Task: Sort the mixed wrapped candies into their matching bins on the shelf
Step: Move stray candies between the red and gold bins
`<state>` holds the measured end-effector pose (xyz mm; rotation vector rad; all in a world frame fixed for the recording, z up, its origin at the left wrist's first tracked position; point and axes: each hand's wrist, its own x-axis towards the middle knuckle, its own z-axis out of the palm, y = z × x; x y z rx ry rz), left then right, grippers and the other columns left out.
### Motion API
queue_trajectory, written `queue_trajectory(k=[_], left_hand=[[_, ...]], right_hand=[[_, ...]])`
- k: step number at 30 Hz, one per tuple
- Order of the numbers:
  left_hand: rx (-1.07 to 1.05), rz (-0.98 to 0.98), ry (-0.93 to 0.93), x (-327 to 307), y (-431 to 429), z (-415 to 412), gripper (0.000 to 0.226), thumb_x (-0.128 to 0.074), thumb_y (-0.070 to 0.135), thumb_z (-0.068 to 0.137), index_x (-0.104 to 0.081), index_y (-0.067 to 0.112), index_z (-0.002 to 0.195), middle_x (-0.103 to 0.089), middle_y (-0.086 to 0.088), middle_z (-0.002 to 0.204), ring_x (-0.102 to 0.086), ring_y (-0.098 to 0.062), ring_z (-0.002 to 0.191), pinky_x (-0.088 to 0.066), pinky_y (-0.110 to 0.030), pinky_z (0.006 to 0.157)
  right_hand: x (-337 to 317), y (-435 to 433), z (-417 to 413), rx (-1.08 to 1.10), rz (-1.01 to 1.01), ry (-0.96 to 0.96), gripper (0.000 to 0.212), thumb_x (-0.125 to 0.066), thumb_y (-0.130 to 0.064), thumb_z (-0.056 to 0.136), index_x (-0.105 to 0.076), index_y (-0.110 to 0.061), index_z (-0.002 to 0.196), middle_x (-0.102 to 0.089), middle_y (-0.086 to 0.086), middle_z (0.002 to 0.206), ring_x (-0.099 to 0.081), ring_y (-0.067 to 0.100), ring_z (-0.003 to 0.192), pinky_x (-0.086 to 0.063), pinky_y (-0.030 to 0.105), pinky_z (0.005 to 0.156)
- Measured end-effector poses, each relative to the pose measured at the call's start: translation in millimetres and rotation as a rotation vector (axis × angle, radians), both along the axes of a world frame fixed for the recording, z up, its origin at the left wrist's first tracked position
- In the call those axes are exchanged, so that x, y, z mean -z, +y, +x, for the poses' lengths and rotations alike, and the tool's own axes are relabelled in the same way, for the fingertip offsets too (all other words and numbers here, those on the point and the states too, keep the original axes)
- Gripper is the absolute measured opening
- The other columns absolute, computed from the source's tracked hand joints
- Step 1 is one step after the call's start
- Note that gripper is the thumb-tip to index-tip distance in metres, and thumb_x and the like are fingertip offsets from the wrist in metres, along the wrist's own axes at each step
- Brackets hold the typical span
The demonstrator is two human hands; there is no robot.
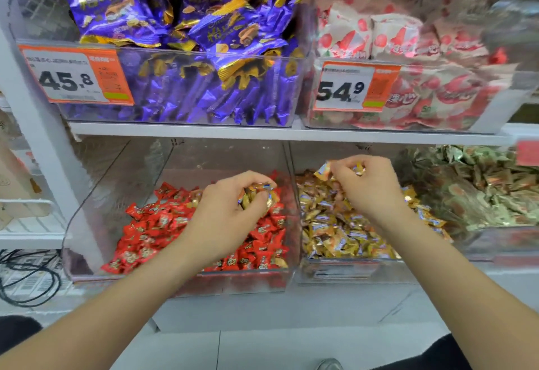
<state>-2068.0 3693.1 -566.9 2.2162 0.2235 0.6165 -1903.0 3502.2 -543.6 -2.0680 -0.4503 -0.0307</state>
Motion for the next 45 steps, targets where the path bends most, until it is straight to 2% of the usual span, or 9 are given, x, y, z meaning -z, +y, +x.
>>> queue_trajectory(k=[7,12,16,19,23,28,32,38,45], left_hand=[[0.047,0.318,-0.016,-20,-68,66,0.018,-0.054,0.034,0.098,-0.064,0.035,0.113,-0.067,0.011,0.079,-0.065,-0.017,0.080,-0.054,-0.039,0.075],[-0.024,0.412,0.155,-9,-99,140,0.027,-0.051,0.039,0.101,-0.060,0.026,0.121,-0.068,-0.005,0.109,-0.064,-0.038,0.106,-0.056,-0.051,0.086],[0.213,0.374,0.519,3,-95,166,0.067,-0.047,0.050,0.097,-0.031,0.026,0.158,-0.051,-0.018,0.145,-0.042,-0.044,0.140,-0.040,-0.060,0.112],[0.320,0.518,0.357,-2,-88,143,0.045,-0.041,0.033,0.104,-0.049,0.032,0.148,-0.053,-0.010,0.141,-0.046,-0.036,0.136,-0.036,-0.060,0.114],[0.235,0.516,0.016,-15,-61,81,0.029,-0.045,0.019,0.089,-0.069,0.032,0.100,-0.061,0.008,0.103,-0.055,-0.021,0.105,-0.048,-0.045,0.094],[0.008,0.394,0.147,-1,17,25,0.026,-0.047,0.011,0.076,-0.065,0.030,0.082,-0.058,0.011,0.081,-0.059,-0.018,0.081,-0.051,-0.039,0.081],[-0.040,0.367,0.342,18,66,13,0.041,-0.053,-0.003,0.081,-0.074,0.025,0.101,-0.071,0.005,0.094,-0.068,-0.021,0.097,-0.046,-0.028,0.083],[0.154,0.501,0.576,43,81,24,0.064,-0.046,-0.005,0.091,-0.048,0.016,0.152,-0.044,-0.007,0.154,-0.043,-0.026,0.142,-0.035,-0.041,0.119],[0.172,0.534,0.702,46,87,22,0.072,-0.053,-0.007,0.086,-0.045,0.020,0.152,-0.046,-0.005,0.137,-0.046,-0.028,0.132,-0.044,-0.043,0.111]], right_hand=[[21,-41,47,0.008,-0.215,-0.338,0.007,-0.068,-0.021,0.094,-0.068,-0.025,0.099,-0.059,-0.012,0.067,-0.055,0.000,0.058,-0.032,0.028,0.062],[22,-65,64,-0.137,-0.115,-0.122,0.029,-0.060,-0.030,0.103,-0.071,-0.030,0.130,-0.077,-0.013,0.094,-0.072,0.005,0.079,-0.057,0.031,0.080],[15,-83,65,-0.023,-0.145,-0.158,0.030,-0.055,-0.019,0.102,-0.078,-0.030,0.117,-0.071,-0.013,0.072,-0.059,0.002,0.055,-0.046,0.022,0.057],[5,-76,47,-0.022,-0.120,-0.157,0.026,-0.059,-0.017,0.098,-0.080,-0.032,0.100,-0.072,-0.009,0.070,-0.056,0.003,0.050,-0.041,0.015,0.051],[-13,-49,2,-0.197,-0.164,-0.178,0.026,-0.063,-0.013,0.092,-0.078,-0.032,0.084,-0.073,-0.006,0.066,-0.063,0.007,0.056,-0.045,0.014,0.054],[-17,6,-53,-0.480,-0.262,-0.321,0.025,-0.067,-0.010,0.080,-0.079,-0.031,0.086,-0.071,-0.014,0.070,-0.065,0.003,0.066,-0.046,0.011,0.067],[-12,44,-65,-0.847,-0.532,-0.503,0.037,-0.066,-0.004,0.079,-0.081,-0.031,0.100,-0.075,-0.013,0.096,-0.066,0.005,0.090,-0.049,0.021,0.090],[-12,66,-69,-1.013,-1.125,-0.315,0.041,-0.060,0.003,0.077,-0.081,-0.024,0.099,-0.056,-0.020,0.062,-0.054,0.000,0.067,-0.046,0.027,0.081],[-13,67,-71,-1.126,-1.375,-0.231,0.047,-0.054,-0.024,0.072,-0.075,-0.036,0.113,-0.077,-0.013,0.095,-0.060,0.013,0.093,-0.031,0.040,0.104]])
